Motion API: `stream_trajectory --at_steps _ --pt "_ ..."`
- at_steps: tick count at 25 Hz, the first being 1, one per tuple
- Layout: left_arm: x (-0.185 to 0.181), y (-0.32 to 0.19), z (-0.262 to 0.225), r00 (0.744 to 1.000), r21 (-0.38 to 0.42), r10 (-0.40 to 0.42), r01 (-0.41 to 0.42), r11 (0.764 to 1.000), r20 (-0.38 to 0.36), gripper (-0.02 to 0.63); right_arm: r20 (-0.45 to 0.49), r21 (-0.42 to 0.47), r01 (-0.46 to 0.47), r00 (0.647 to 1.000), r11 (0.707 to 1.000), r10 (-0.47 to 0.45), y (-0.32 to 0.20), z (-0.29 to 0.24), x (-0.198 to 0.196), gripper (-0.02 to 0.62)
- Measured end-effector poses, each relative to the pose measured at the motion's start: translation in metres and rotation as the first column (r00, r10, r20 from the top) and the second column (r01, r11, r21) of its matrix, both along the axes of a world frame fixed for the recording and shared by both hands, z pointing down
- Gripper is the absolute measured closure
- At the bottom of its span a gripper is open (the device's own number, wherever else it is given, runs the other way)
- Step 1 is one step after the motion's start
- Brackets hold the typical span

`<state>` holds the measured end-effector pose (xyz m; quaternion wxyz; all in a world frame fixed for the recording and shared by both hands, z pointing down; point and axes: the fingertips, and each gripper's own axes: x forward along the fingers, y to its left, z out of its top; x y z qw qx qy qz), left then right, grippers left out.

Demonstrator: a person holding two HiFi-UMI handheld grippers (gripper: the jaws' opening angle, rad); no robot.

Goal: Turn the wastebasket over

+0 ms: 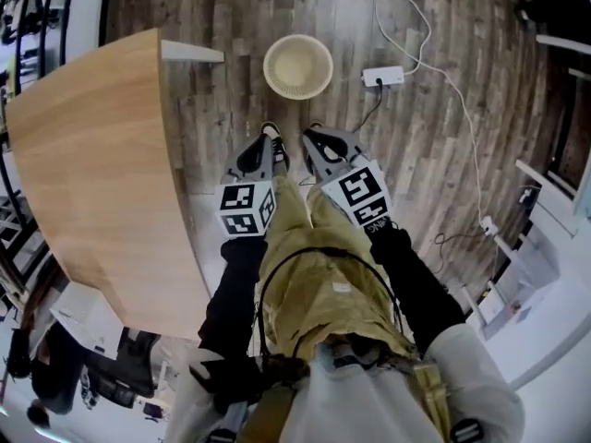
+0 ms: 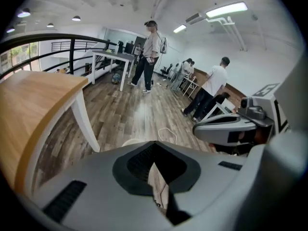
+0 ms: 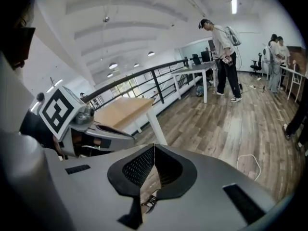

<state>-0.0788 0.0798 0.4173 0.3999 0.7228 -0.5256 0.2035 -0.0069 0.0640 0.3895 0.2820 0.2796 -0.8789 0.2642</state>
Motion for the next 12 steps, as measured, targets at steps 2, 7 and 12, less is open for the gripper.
stream_trajectory --at_steps 2,7,12 --pt "-0.003 0.012 0.045 0.999 -0.063 0.023 -0.022 0.998 0.022 0.606 -0.040 -0.038 0.018 0.999 0.999 -0.019 0.005 0.051 -0.004 0.574" --pt "-0.015 0.037 0.140 0.996 -0.207 0.066 -0.052 0.977 0.061 0.606 -0.110 -0.116 0.103 0.987 0.988 -0.116 0.016 0.161 -0.009 0.574" --pt "-0.025 0.040 0.199 0.992 -0.236 0.104 -0.083 0.968 0.077 0.606 -0.171 -0.157 0.176 0.964 0.972 -0.202 0.019 0.248 -0.006 0.574"
